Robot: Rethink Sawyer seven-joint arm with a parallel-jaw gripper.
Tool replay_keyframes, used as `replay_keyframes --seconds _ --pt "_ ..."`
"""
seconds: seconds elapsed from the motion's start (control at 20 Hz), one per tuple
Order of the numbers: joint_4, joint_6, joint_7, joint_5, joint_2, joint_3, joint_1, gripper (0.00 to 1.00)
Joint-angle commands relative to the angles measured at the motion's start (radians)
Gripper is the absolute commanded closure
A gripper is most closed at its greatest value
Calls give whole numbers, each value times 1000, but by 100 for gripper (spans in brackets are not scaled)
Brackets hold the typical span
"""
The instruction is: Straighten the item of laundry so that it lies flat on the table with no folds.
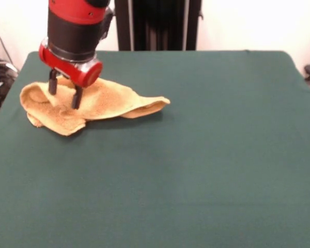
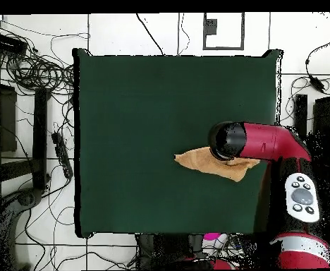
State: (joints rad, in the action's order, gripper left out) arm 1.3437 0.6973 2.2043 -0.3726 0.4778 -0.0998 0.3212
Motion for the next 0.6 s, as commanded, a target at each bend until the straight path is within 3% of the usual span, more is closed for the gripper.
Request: replay_keyframes --seconds 0.05,0.3,0.6 --pt "-165 225 532 43 -169 -244 -126 0" --pt "-188 452 572 86 -185 -367 -148 0" --pt "-168 485 590 121 -196 -361 -114 0"
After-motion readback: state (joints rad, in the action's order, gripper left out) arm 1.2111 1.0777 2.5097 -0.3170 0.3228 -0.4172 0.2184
